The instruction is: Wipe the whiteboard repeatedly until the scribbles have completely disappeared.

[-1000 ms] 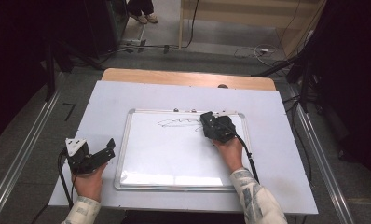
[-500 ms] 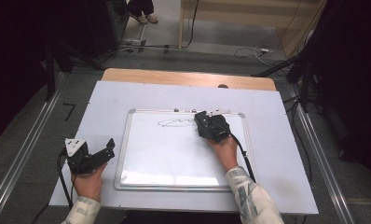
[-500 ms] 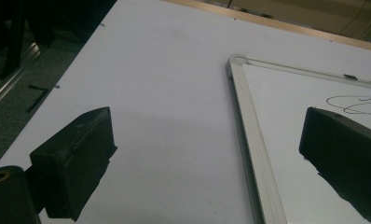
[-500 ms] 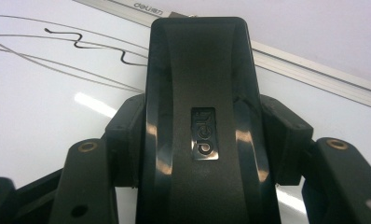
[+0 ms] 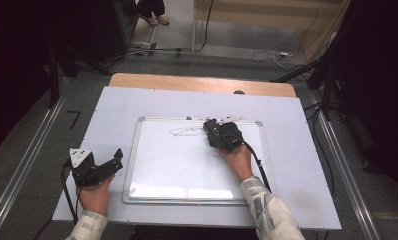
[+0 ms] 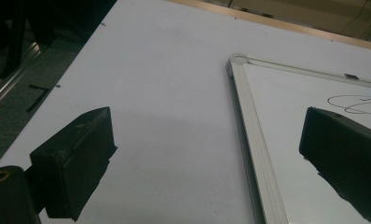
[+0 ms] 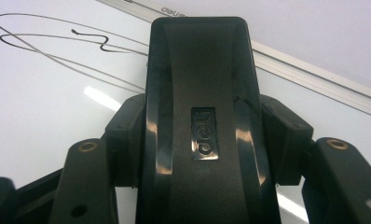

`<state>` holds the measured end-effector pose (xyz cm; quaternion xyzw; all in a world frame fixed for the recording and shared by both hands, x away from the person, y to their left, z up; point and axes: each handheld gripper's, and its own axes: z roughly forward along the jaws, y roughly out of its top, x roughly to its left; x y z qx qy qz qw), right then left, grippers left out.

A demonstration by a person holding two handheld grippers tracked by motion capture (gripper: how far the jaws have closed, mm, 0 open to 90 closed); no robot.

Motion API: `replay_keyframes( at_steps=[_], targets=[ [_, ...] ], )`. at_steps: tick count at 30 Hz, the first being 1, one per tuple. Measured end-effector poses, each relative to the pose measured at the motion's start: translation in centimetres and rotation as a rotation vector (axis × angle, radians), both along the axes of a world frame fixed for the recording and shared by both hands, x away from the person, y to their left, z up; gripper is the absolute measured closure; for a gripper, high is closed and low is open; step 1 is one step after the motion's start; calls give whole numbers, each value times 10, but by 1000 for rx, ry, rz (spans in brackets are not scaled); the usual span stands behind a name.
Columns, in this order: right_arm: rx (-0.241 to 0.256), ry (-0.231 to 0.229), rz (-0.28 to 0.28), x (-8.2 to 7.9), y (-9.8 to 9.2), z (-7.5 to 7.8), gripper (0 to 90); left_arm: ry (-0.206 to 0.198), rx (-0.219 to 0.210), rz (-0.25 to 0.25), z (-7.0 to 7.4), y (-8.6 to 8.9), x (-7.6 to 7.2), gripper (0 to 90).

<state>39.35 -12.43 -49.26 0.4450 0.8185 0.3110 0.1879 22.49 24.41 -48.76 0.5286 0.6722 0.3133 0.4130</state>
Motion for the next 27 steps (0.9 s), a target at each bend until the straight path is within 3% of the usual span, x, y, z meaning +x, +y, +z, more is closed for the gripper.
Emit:
replay_keyframes(
  at_steps=[27],
  targets=[
    [-4,-3,90,4,34,-1,391,4,3,2,0,1,0,37]
  ],
)
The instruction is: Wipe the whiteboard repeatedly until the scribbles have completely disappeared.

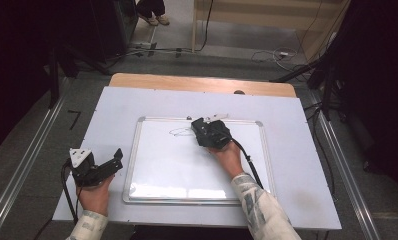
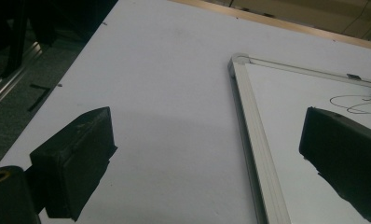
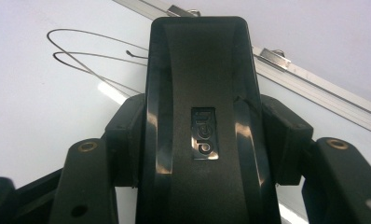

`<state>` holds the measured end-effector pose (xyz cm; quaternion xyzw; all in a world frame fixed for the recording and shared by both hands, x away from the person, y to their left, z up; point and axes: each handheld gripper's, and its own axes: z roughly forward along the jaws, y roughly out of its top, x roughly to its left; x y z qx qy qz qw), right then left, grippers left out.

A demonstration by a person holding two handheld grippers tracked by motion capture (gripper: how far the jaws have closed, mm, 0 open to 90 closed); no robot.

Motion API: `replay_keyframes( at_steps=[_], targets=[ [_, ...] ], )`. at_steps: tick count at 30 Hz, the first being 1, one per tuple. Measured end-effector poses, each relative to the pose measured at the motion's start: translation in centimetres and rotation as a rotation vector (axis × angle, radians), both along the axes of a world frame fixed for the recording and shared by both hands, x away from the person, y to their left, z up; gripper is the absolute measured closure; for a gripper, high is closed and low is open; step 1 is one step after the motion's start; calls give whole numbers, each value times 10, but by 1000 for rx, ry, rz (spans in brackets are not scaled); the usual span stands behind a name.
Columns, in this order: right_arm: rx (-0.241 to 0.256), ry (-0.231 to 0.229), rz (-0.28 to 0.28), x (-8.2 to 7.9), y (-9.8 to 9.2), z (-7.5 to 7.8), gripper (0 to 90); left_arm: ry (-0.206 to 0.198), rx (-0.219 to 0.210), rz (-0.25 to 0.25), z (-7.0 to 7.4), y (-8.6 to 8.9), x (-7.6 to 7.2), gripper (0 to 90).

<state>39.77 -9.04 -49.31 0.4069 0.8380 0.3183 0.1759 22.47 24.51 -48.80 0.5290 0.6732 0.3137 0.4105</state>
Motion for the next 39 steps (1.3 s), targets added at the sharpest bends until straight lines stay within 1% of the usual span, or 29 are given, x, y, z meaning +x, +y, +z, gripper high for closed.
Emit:
replay_keyframes(
  at_steps=[9,12,13,15,17,28,33,39],
  targets=[
    [4,1,23,0,12,0,391,-2,-5,2,0,0,0,37],
    [-2,-2,34,0,17,0,390,-3,-6,3,0,0,0,37],
    [3,3,35,-1,20,0,391,-2,-5,2,0,0,0,37],
    [1,-2,47,-1,23,0,391,-3,-6,2,0,0,0,37],
    [2,2,48,-2,27,0,391,-2,-7,2,0,0,0,37],
    [1,0,96,-1,52,-1,391,-5,-14,7,0,1,0,37],
    [-1,-2,107,-1,60,-1,391,-4,-13,0,0,1,0,37],
    [-3,1,118,-1,71,-1,390,-7,-17,3,0,1,0,37]
  ],
)
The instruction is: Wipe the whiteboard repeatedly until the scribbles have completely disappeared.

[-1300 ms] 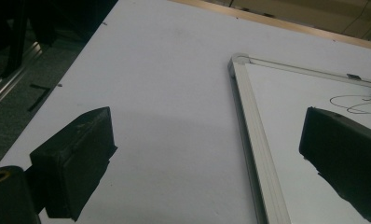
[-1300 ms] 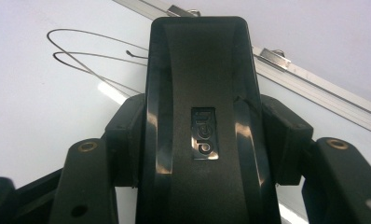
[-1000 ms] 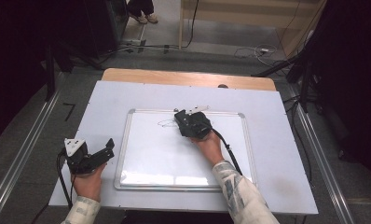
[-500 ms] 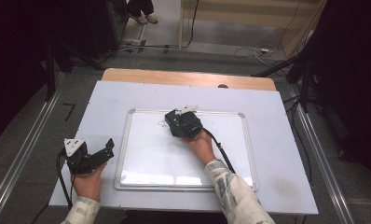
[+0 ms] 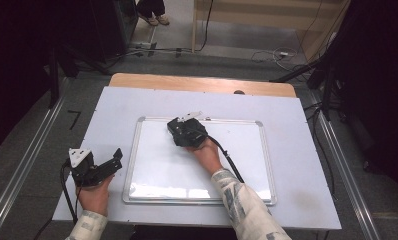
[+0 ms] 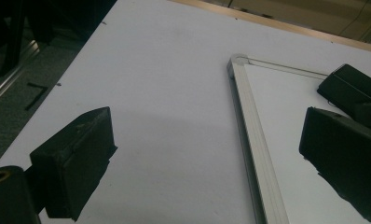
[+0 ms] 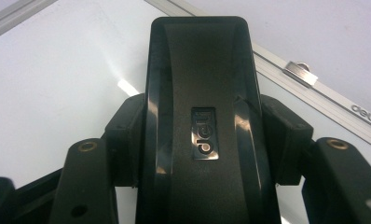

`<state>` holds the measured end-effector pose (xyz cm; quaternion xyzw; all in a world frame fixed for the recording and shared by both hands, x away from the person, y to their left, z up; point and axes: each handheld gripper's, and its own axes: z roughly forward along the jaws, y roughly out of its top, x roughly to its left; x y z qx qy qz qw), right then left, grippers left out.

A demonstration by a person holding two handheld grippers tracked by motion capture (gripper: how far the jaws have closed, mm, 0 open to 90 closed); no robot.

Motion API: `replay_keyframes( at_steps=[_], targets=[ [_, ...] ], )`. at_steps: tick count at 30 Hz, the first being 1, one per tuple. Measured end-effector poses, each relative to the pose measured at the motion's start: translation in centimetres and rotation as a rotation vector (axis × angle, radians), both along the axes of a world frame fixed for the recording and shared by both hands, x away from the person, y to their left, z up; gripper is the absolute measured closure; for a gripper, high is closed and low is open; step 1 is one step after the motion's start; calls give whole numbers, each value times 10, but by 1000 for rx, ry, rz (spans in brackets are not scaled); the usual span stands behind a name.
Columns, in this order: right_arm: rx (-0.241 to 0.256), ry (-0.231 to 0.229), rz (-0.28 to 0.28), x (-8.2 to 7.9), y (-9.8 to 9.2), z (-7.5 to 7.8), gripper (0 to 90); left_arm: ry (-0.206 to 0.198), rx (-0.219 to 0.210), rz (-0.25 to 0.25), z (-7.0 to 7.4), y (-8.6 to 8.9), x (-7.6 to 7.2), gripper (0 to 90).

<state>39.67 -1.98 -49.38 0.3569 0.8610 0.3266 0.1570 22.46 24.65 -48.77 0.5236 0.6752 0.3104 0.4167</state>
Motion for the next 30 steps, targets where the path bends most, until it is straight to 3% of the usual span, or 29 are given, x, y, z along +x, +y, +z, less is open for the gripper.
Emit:
replay_keyframes(
  at_steps=[16,22,30],
  targets=[
    [-3,1,33,6,28,0,390,-2,-3,-4,0,1,-1,37],
    [-2,2,39,6,27,0,389,-3,-3,-4,1,1,-2,37],
    [-14,12,56,6,8,2,390,-4,2,-3,1,0,-3,37]
  ],
)
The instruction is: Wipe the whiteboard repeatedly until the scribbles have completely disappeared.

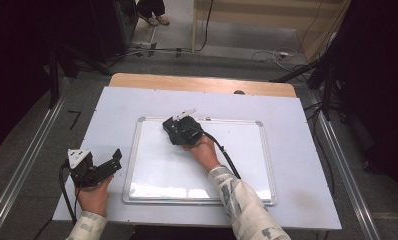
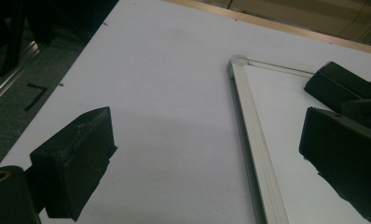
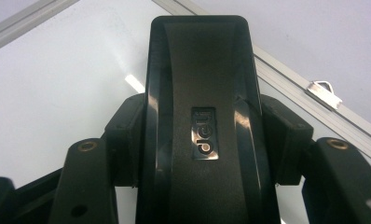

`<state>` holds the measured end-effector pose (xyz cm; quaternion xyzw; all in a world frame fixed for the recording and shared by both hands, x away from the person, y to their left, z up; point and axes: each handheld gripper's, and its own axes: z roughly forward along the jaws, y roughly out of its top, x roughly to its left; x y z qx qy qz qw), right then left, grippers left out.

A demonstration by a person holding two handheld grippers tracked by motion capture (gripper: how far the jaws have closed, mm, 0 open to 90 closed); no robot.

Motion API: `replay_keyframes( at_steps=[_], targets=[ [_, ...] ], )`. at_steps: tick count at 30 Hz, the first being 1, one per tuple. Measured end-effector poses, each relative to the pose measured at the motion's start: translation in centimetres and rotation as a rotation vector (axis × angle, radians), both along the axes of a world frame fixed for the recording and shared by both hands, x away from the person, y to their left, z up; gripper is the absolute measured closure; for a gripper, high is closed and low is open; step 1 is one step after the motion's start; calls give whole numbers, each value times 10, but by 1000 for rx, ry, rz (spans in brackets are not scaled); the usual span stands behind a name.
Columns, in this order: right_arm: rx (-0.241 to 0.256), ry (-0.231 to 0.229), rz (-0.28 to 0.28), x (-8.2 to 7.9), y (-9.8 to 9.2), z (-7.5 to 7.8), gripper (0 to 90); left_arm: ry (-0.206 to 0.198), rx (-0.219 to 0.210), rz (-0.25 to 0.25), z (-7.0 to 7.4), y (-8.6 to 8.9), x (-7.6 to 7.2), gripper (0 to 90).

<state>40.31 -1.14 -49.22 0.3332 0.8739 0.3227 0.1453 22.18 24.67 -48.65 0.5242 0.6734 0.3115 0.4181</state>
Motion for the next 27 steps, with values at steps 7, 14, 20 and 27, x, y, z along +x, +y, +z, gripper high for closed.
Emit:
replay_keyframes(
  at_steps=[7,14,20,27],
  targets=[
    [3,-2,-10,-3,-22,0,390,2,5,-3,-1,-1,1,37],
    [2,0,-36,-5,-49,0,390,5,9,-3,-1,-2,1,37],
    [2,0,-64,-6,-72,0,390,4,8,-3,-1,-2,1,37],
    [5,1,-99,-6,-93,1,390,7,11,-4,-1,-2,1,37]
  ],
)
